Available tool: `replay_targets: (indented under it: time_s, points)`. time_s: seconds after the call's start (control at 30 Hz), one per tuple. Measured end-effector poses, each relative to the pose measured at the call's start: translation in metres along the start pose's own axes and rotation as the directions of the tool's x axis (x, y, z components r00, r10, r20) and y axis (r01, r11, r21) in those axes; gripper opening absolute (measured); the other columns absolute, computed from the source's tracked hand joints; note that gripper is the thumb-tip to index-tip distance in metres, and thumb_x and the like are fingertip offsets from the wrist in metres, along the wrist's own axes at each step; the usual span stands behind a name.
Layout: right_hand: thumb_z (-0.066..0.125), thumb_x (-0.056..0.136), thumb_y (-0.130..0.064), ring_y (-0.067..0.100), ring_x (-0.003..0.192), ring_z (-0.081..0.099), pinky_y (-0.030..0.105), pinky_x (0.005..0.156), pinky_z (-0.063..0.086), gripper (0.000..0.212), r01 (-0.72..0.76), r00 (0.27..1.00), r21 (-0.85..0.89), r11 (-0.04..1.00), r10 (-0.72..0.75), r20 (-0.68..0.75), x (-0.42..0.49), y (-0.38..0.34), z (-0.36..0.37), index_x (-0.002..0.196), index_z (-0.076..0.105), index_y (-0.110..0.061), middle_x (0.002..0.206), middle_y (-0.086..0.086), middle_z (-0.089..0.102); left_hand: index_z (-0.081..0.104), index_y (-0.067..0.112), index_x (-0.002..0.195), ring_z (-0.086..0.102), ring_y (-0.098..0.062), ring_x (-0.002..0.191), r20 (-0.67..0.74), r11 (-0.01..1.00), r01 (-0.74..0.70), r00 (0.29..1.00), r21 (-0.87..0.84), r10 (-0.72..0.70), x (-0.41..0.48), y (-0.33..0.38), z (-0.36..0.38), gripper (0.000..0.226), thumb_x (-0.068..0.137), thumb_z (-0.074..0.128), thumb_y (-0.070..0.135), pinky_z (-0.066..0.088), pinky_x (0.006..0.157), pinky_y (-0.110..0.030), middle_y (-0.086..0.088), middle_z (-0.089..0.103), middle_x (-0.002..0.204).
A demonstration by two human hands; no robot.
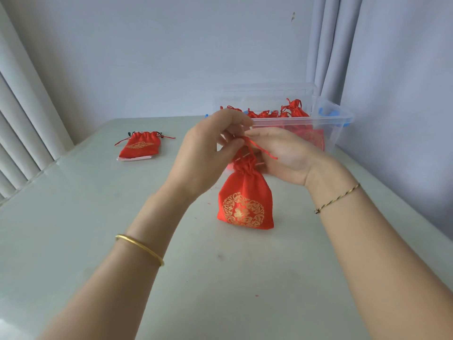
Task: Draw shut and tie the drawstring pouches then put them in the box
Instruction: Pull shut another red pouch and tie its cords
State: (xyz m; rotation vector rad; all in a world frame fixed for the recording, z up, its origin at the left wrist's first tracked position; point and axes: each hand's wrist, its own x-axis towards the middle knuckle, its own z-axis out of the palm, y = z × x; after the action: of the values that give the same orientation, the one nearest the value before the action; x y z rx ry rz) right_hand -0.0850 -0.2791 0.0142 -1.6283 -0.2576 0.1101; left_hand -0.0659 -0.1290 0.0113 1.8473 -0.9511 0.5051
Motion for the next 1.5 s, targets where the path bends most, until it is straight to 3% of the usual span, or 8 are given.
replay_targets:
  time_s: [0.23, 0.4, 0.57, 0.77, 0.97, 1.13, 1.3, 1.5]
  points:
    - [0.05, 0.088, -0.016, 0.014, 0.072, 0.066, 0.022, 0.064, 0.052, 0.016, -0.029, 0.995, 0.083, 0.996, 0.021, 0.1, -0.001, 0.004, -0.005, 0.078, 0.063, -0.015, 0.073, -0.003, 0.069, 0.06, 0.026, 0.102, 0.06, -0.009, 0.076, -0.139, 1.0, -0.024, 0.99, -0.019, 0.021, -0.001, -0.005, 0.003, 0.04, 0.077, 0.061, -0.005, 0.045, 0.071, -0.012, -0.001, 0.067, 0.082]
    - [0.05, 0.092, -0.023, 0.022, 0.075, 0.065, 0.028, 0.069, 0.05, 0.018, 0.02, 0.997, 0.05, 0.999, -0.016, -0.07, 0.005, 0.005, -0.01, 0.092, 0.057, -0.006, 0.081, 0.006, 0.067, 0.065, 0.029, 0.093, 0.061, -0.005, 0.075, -0.146, 0.995, 0.05, 0.987, -0.082, -0.062, 0.0, -0.003, 0.003, 0.036, 0.078, 0.062, -0.004, 0.045, 0.068, -0.012, 0.014, 0.067, 0.075]
    - [0.051, 0.094, -0.027, 0.015, 0.068, 0.063, 0.024, 0.061, 0.048, 0.03, 0.108, 0.965, 0.074, 0.991, -0.087, -0.247, 0.003, 0.001, -0.018, 0.066, 0.049, -0.015, 0.075, 0.002, 0.066, 0.068, 0.02, 0.082, 0.064, -0.007, 0.076, -0.073, 0.938, 0.195, 0.972, -0.286, -0.225, 0.003, -0.007, -0.003, 0.02, 0.085, 0.06, 0.001, 0.05, 0.07, -0.021, 0.005, 0.071, 0.08]
    - [0.054, 0.081, -0.028, 0.01, 0.048, 0.05, 0.02, 0.043, 0.039, 0.027, 0.14, 0.988, 0.567, 0.812, -0.08, -0.13, 0.004, 0.001, -0.018, 0.058, 0.048, -0.016, 0.065, 0.002, 0.06, 0.051, 0.012, 0.077, 0.058, -0.012, 0.069, -0.044, 0.857, 0.426, 0.888, -0.291, -0.457, 0.004, -0.013, -0.002, 0.017, 0.091, 0.043, 0.007, 0.045, 0.063, -0.025, 0.003, 0.067, 0.073]
    - [0.048, 0.095, -0.02, 0.009, 0.035, 0.036, 0.015, 0.039, 0.028, 0.034, -0.09, 0.953, 0.133, 0.987, 0.125, -0.276, 0.006, 0.02, -0.027, 0.062, 0.039, -0.015, 0.043, -0.003, 0.045, 0.039, 0.014, 0.069, 0.062, -0.017, 0.077, -0.018, 0.793, 0.502, 0.841, -0.345, -0.54, 0.005, -0.014, -0.001, 0.025, 0.087, 0.028, 0.001, 0.042, 0.066, -0.027, -0.002, 0.068, 0.074]
    - [0.05, 0.094, -0.022, 0.011, 0.037, 0.045, 0.015, 0.04, 0.035, 0.034, -0.076, 0.943, 0.181, 0.98, 0.13, -0.305, 0.005, 0.014, -0.022, 0.062, 0.043, -0.015, 0.047, 0.0, 0.055, 0.041, 0.013, 0.066, 0.062, -0.018, 0.068, 0.156, 0.575, 0.489, 0.833, -0.656, -0.531, 0.005, -0.01, -0.005, 0.029, 0.093, 0.034, 0.005, 0.037, 0.06, -0.026, -0.001, 0.063, 0.064]
    - [0.051, 0.093, -0.025, 0.009, 0.045, 0.052, 0.016, 0.04, 0.036, 0.032, 0.093, 0.957, 0.232, 0.968, -0.023, -0.289, -0.002, -0.008, -0.015, 0.063, 0.048, -0.014, 0.073, 0.006, 0.065, 0.057, 0.011, 0.075, 0.056, -0.01, 0.059, 0.258, 0.677, 0.575, 0.816, -0.46, -0.518, 0.002, -0.011, -0.01, 0.021, 0.094, 0.051, 0.016, 0.038, 0.059, -0.022, 0.004, 0.058, 0.061]
    - [0.054, 0.092, -0.022, 0.008, 0.044, 0.048, 0.016, 0.039, 0.034, 0.032, 0.151, 0.953, 0.116, 0.982, -0.114, -0.281, 0.002, -0.011, 0.005, 0.062, 0.055, -0.012, 0.053, -0.002, 0.054, 0.065, 0.008, 0.078, 0.05, -0.011, 0.059, 0.333, 0.794, 0.56, 0.815, -0.238, -0.475, 0.002, -0.007, -0.012, 0.007, 0.084, 0.065, 0.012, 0.042, 0.066, -0.026, -0.005, 0.054, 0.066]
